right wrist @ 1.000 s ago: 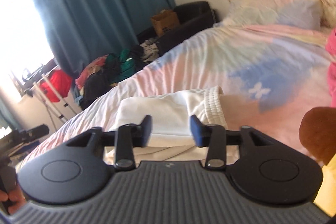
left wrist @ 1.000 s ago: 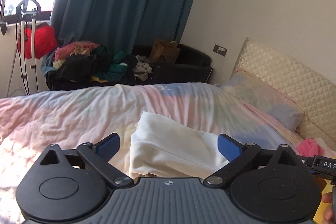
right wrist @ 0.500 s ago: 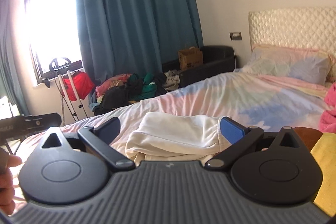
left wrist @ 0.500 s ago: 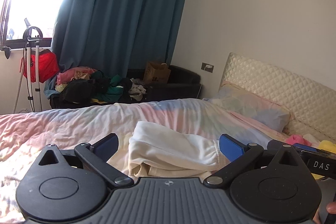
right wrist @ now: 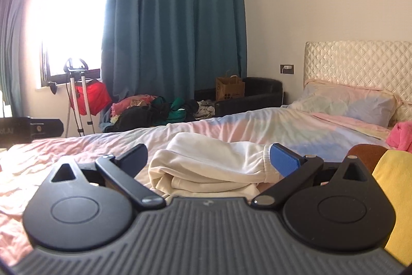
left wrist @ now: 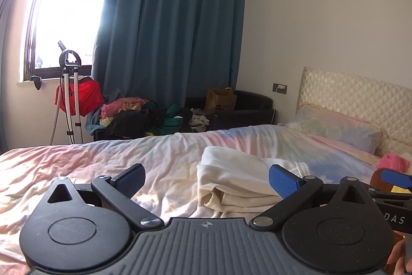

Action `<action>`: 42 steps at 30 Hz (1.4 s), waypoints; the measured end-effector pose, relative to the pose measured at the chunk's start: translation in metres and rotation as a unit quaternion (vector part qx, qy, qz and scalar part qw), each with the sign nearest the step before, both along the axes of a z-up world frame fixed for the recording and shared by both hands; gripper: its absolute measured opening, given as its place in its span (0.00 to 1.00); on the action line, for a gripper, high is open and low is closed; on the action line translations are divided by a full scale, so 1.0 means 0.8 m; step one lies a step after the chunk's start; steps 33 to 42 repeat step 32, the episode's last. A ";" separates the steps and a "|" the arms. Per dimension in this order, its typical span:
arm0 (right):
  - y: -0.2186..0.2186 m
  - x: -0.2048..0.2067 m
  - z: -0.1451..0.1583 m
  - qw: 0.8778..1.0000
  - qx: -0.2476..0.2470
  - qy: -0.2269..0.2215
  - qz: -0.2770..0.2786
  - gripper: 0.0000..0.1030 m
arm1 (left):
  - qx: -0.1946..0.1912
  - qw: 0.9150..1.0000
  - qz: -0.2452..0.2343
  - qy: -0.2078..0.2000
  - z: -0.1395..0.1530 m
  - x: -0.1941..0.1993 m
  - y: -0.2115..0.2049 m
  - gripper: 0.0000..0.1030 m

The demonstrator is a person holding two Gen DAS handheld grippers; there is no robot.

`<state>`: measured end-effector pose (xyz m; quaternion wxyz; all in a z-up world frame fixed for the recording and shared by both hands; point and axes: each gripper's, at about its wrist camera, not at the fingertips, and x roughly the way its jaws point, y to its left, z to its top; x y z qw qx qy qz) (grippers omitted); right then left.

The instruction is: Fold clothes

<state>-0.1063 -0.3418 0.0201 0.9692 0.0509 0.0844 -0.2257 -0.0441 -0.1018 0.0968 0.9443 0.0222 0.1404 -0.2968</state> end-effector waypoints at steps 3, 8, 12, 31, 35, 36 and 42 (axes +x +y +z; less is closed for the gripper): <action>0.004 0.007 -0.019 1.000 0.008 0.007 -0.003 1.00 | 0.002 1.000 0.003 0.000 -0.011 -0.001 0.001 1.00; 0.003 0.011 -0.028 1.000 0.011 0.010 -0.019 1.00 | 0.003 1.000 -0.010 0.006 -0.027 -0.001 -0.004 1.00; 0.004 0.011 -0.033 0.999 0.015 0.016 -0.028 1.00 | 0.007 1.000 -0.012 0.012 -0.036 0.003 -0.010 1.00; 0.012 0.016 -0.037 0.999 0.004 0.027 -0.037 1.00 | 0.026 1.000 -0.006 0.014 -0.052 0.005 -0.019 1.00; 0.012 0.016 -0.038 0.999 0.005 0.027 -0.037 1.00 | 0.027 1.000 -0.007 0.014 -0.053 0.004 -0.020 1.00; 0.012 0.016 -0.038 0.999 0.005 0.027 -0.037 1.00 | 0.027 1.000 -0.007 0.014 -0.053 0.004 -0.020 1.00; 0.012 0.016 -0.038 0.999 0.005 0.027 -0.037 1.00 | 0.027 1.000 -0.007 0.014 -0.053 0.004 -0.020 1.00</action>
